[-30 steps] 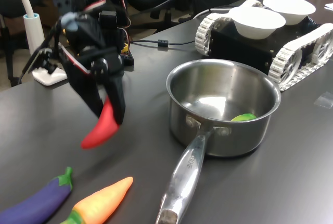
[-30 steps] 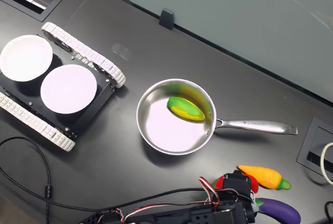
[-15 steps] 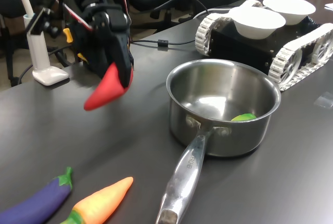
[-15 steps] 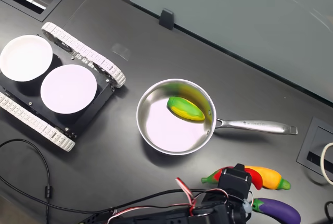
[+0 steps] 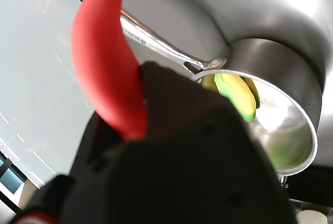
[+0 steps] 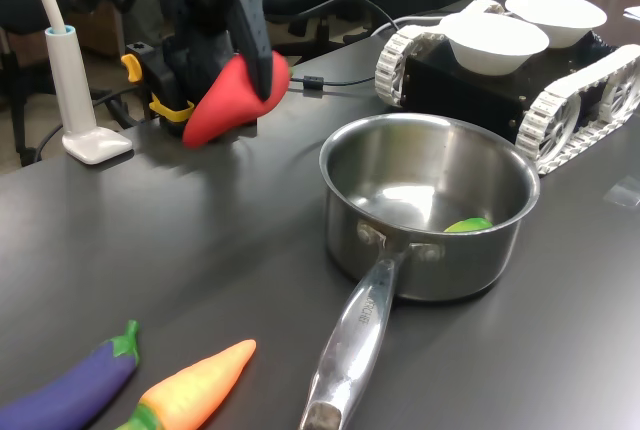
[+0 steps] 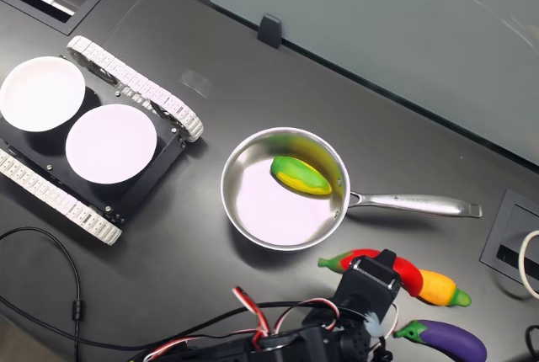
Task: Pick up the chilli and place them in the pan
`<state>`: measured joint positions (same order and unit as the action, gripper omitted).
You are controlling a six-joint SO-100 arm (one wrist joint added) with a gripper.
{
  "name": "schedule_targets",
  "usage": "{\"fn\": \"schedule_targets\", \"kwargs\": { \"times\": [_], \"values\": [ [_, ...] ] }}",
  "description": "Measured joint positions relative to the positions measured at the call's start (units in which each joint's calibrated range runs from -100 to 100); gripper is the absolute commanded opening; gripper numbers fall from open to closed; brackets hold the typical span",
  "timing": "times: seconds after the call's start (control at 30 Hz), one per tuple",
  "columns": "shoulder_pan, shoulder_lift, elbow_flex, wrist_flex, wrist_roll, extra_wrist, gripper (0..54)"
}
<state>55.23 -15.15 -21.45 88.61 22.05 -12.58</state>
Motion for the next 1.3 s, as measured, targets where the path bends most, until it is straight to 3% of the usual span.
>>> {"fn": "schedule_targets", "kwargs": {
  "times": [0.27,0.7,1.1,1.3],
  "values": [
    [-5.3,-7.5,4.8,-2.4,-7.0,0.0,0.0],
    [-14.5,-18.6,13.7,-7.2,-12.7,0.4,0.0],
    [-34.7,-25.8,24.9,-12.9,-14.9,11.9,0.0],
    [-41.0,-27.9,29.2,-15.3,-15.6,15.2,0.0]
  ]
}}
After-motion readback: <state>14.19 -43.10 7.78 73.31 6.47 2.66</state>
